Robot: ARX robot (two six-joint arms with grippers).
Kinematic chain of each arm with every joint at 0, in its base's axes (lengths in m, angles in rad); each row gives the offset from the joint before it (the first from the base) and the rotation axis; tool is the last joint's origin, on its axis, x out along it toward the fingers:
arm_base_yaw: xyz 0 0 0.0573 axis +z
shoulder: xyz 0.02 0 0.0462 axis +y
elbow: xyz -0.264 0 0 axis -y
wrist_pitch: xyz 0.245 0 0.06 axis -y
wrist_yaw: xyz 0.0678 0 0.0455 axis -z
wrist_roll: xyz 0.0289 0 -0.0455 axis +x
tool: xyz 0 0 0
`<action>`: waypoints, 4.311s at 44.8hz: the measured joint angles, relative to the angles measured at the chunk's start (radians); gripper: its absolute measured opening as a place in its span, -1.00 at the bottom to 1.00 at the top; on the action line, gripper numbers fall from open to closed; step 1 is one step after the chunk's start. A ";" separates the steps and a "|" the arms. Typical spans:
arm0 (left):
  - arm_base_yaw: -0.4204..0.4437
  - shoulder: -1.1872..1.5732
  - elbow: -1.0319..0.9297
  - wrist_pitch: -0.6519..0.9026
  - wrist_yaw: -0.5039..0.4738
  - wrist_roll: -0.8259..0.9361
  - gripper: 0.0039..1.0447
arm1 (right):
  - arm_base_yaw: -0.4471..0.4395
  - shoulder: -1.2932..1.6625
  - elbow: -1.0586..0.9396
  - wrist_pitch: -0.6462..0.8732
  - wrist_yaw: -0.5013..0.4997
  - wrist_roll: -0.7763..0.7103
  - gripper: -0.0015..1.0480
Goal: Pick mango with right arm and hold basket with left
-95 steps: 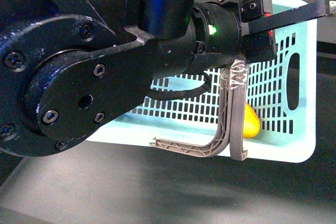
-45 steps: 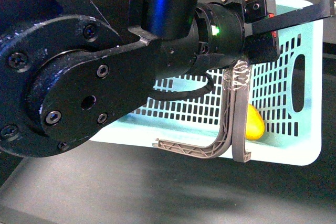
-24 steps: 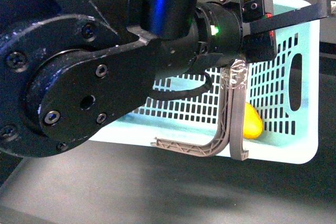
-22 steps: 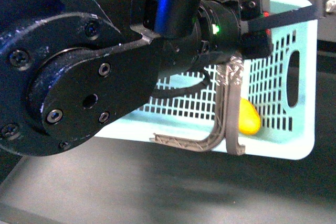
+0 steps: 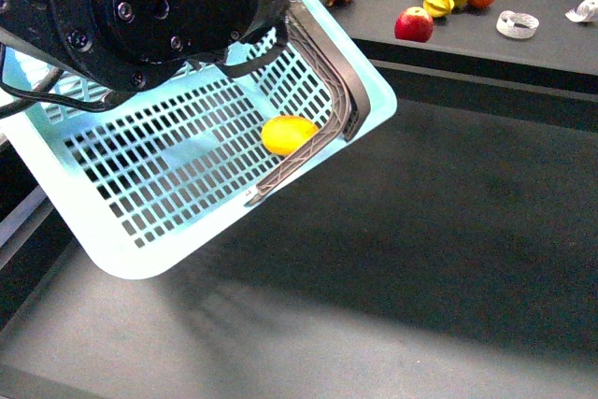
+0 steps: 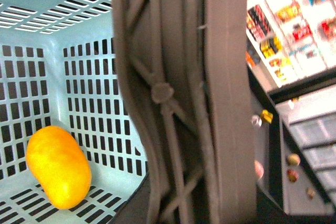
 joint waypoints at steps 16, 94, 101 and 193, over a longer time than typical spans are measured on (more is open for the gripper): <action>0.100 0.096 0.093 -0.006 -0.045 -0.447 -0.72 | 0.000 0.000 0.000 0.000 0.000 0.000 0.85; 0.232 -0.577 -0.587 -0.022 -0.219 -0.294 0.85 | 0.000 0.000 0.000 0.000 0.000 0.000 0.85; 0.261 -0.568 -0.642 0.140 -0.039 -0.113 0.66 | 0.000 0.000 0.000 0.000 0.000 0.000 0.85; 0.493 -1.908 -1.143 -0.513 0.372 0.888 -0.97 | 0.000 0.000 0.000 0.000 0.000 0.000 0.85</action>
